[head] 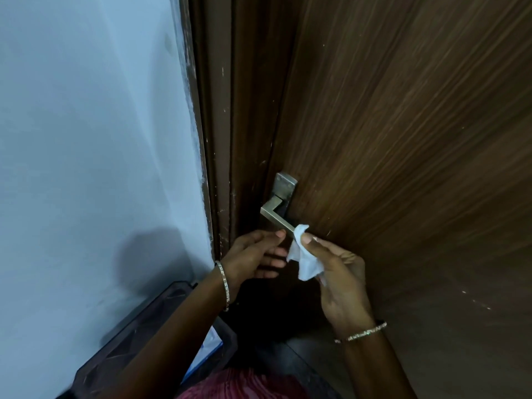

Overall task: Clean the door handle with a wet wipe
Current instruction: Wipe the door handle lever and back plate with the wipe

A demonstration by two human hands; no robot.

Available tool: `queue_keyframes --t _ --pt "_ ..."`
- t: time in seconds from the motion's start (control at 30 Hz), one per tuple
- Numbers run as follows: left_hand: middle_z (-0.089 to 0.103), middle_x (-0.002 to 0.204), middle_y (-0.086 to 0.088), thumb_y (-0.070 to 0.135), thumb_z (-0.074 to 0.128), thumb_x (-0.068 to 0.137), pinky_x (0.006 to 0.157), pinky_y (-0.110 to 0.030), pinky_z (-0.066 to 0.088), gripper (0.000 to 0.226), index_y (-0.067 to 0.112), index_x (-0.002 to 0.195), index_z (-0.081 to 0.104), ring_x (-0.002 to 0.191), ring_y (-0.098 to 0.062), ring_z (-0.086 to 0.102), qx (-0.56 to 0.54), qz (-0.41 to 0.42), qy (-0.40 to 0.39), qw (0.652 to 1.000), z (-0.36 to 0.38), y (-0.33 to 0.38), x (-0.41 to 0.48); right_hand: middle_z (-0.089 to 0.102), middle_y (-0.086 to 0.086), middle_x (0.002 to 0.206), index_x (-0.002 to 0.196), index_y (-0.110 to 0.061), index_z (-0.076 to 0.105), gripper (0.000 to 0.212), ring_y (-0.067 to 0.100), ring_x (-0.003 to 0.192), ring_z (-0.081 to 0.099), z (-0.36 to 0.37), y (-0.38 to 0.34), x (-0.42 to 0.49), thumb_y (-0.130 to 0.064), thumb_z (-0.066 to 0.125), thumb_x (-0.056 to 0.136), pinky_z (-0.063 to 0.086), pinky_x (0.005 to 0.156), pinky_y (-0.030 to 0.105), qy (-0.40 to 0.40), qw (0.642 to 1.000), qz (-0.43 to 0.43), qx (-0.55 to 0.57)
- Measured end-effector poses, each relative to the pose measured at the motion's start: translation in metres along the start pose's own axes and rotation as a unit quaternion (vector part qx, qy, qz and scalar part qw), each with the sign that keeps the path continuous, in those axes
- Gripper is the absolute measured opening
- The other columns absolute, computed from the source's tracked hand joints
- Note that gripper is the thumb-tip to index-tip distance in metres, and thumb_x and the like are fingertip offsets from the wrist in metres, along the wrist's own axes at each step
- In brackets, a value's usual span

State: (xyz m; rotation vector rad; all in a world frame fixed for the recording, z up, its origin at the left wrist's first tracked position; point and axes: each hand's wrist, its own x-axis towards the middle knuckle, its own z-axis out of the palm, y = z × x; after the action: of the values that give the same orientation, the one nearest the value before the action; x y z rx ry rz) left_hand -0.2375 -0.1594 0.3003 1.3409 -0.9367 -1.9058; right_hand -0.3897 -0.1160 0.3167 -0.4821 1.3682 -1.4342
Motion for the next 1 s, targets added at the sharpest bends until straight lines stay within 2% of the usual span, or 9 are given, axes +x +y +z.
queue_keyframes --t 0.13,0.27,0.4,0.57,0.63,0.73,0.8,0.9,1.0 --pt "0.074 0.103 -0.012 0.033 0.065 0.091 0.077 -0.036 0.059 0.025 0.015 0.109 0.068 0.083 -0.020 0.071 0.014 0.010 0.003 1.000 -0.003 0.003 -0.001 0.082 -0.002 0.088 0.098 -0.020 0.082 0.014 0.014 0.087 0.078 -0.020 0.004 -0.016 -0.015 0.079 0.086 0.063 0.083 0.043 0.105 0.944 -0.181 -0.254" --pt "0.074 0.104 -0.015 0.035 0.065 0.091 0.079 -0.040 0.060 0.030 0.013 0.110 0.069 0.084 -0.023 0.072 -0.002 0.021 -0.005 1.000 -0.002 0.003 -0.009 0.078 -0.007 0.089 0.096 -0.026 0.080 0.015 0.010 0.084 0.076 -0.006 0.000 -0.034 -0.014 0.078 0.087 0.061 0.072 0.028 0.096 0.905 -0.331 -0.251" --pt "0.074 0.106 -0.018 0.040 0.070 0.083 0.077 -0.042 0.061 0.046 0.005 0.113 0.067 0.092 -0.029 0.074 -0.074 0.058 -0.063 0.994 0.005 0.004 -0.017 0.073 -0.008 0.091 0.086 -0.024 0.073 0.013 0.007 0.084 0.073 0.024 0.000 -0.030 -0.012 0.079 0.085 0.060 0.069 0.025 0.075 0.908 -0.332 -0.245" --pt "0.076 0.091 -0.019 0.014 0.076 0.078 0.064 -0.032 0.060 0.029 0.002 0.104 0.070 0.074 -0.026 0.074 -0.096 0.221 0.061 0.969 -0.004 0.012 -0.014 0.078 -0.016 0.098 0.107 -0.023 0.079 0.024 -0.002 0.095 0.073 0.024 -0.008 -0.023 -0.008 0.069 0.092 0.059 0.081 0.019 -0.056 0.904 -0.301 -0.299" --pt "0.077 0.088 -0.009 0.011 0.076 0.082 0.069 -0.031 0.059 0.017 0.012 0.099 0.073 0.077 -0.021 0.074 0.001 0.302 0.168 0.939 -0.013 0.015 -0.009 0.075 -0.021 0.102 0.111 -0.028 0.078 0.029 -0.003 0.102 0.069 0.018 -0.010 -0.024 -0.011 0.069 0.089 0.054 0.085 0.012 -0.051 0.885 -0.326 -0.329" --pt "0.073 0.087 0.011 0.025 0.073 0.088 0.073 -0.009 0.050 0.013 0.023 0.100 0.070 0.077 -0.002 0.069 0.240 0.451 0.333 0.792 -0.018 0.021 -0.005 0.070 -0.026 0.099 0.109 -0.028 0.077 0.026 -0.001 0.103 0.066 0.008 -0.009 -0.026 -0.018 0.071 0.086 0.048 0.082 0.004 -0.005 0.855 -0.359 -0.376" --pt "0.072 0.093 0.007 0.024 0.068 0.092 0.074 -0.009 0.046 0.014 0.021 0.105 0.071 0.080 -0.002 0.065 0.323 0.509 0.325 0.729 -0.013 0.026 -0.001 0.070 -0.020 0.101 0.108 -0.026 0.076 0.025 0.001 0.102 0.066 0.003 -0.006 -0.023 -0.012 0.072 0.087 0.047 0.080 0.002 0.006 0.854 -0.338 -0.395" --pt "0.071 0.103 -0.004 0.022 0.064 0.094 0.072 -0.027 0.052 0.019 0.014 0.109 0.072 0.086 -0.019 0.067 0.454 0.490 0.280 0.689 -0.001 0.026 0.010 0.070 -0.013 0.105 0.111 -0.022 0.075 0.029 0.001 0.101 0.067 -0.001 0.002 -0.020 -0.006 0.072 0.088 0.046 0.082 0.001 0.005 0.865 -0.305 -0.399" --pt "0.072 0.105 -0.008 0.021 0.063 0.095 0.074 -0.035 0.057 0.019 0.010 0.106 0.075 0.088 -0.026 0.070 0.467 0.462 0.255 0.709 0.003 0.023 0.019 0.070 -0.015 0.108 0.118 -0.021 0.074 0.032 -0.003 0.103 0.067 -0.002 0.006 -0.021 -0.007 0.072 0.089 0.050 0.087 0.006 0.002 0.868 -0.300 -0.396"
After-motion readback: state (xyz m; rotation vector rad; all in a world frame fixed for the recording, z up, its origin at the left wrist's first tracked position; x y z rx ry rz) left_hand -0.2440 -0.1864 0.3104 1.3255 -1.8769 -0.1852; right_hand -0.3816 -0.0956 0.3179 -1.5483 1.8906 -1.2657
